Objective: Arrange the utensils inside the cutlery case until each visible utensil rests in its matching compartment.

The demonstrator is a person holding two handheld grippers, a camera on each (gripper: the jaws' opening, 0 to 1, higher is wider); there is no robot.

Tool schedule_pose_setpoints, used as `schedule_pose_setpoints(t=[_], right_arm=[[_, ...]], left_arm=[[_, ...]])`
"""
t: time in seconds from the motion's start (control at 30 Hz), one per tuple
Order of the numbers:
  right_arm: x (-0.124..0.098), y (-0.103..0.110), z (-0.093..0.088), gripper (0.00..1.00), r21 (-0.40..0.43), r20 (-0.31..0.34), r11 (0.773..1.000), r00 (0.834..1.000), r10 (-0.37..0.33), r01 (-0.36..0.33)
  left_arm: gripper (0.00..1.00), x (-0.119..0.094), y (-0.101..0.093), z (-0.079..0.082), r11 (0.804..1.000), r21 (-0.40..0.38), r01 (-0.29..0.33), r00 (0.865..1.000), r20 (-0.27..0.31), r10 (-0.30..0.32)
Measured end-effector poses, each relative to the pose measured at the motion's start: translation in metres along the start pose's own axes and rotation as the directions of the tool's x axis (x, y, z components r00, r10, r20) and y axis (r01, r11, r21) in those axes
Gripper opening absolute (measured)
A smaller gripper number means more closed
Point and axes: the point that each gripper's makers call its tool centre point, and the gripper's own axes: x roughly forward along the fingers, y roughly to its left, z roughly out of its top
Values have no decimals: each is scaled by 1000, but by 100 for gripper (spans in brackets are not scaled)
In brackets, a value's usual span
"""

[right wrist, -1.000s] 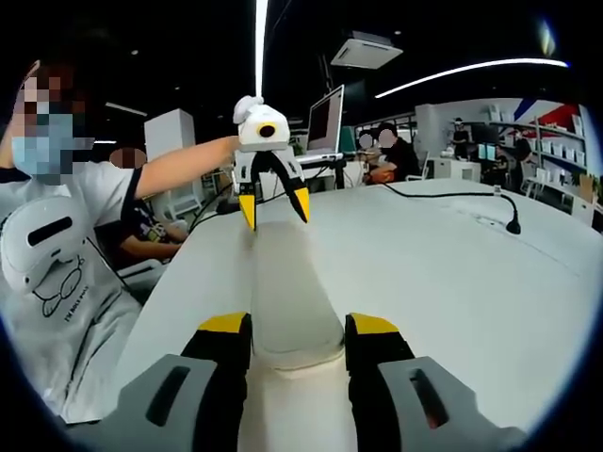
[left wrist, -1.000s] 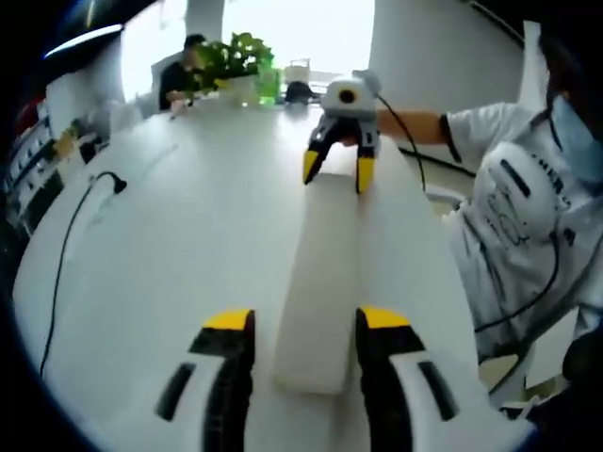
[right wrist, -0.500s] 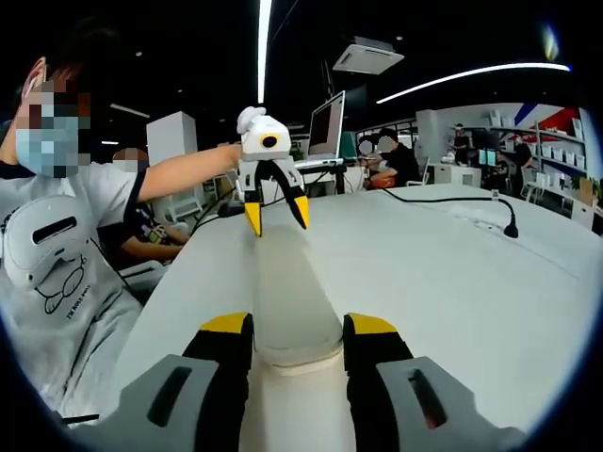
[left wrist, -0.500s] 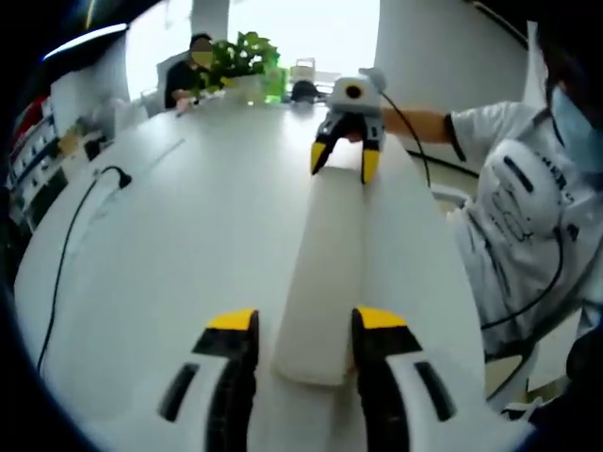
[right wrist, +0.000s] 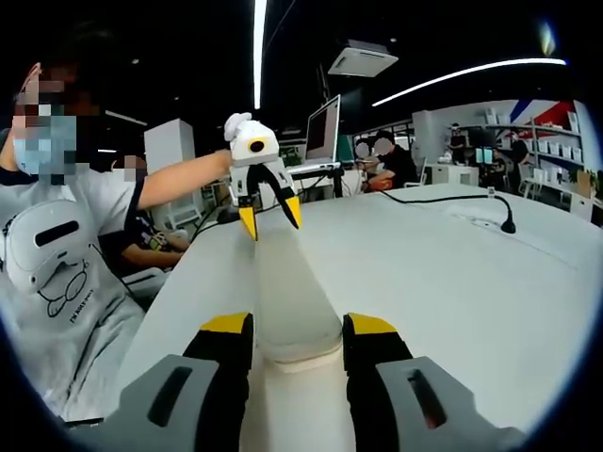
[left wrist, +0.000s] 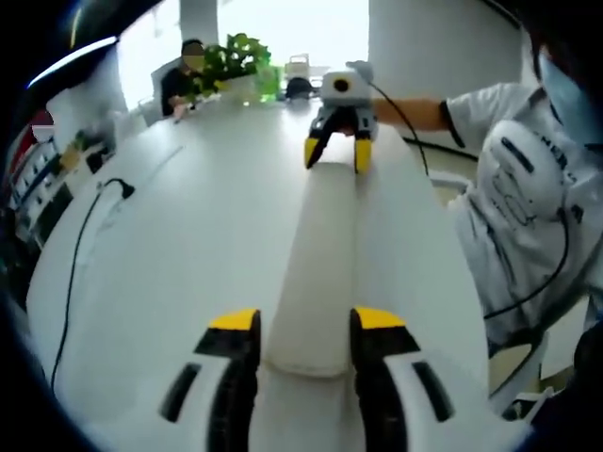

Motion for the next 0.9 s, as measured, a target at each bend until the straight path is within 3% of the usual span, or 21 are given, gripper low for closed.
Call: schedule_pose_setpoints(t=[0.4, 0.77, 0.83, 0.9], right_arm=[[-13, -3, -1, 40, 142, 60, 990, 998, -32, 23], [-19, -5, -10, 44, 98, 17, 994, 998, -60, 58], [-16, -5, -8, 43, 105, 28, 992, 997, -65, 62], [-15, -3, -5, 41, 131, 43, 990, 997, -65, 59]], left_arm=[[36, -18, -2, -2, 995, -35, -95, 990, 105, 99], [38, -15, 2, -12, 990, -47, -135, 982, 124, 140], [35, -18, 6, -9, 985, -45, -168, 974, 150, 173], [22, -23, 15, -7, 973, -8, -230, 960, 161, 229]])
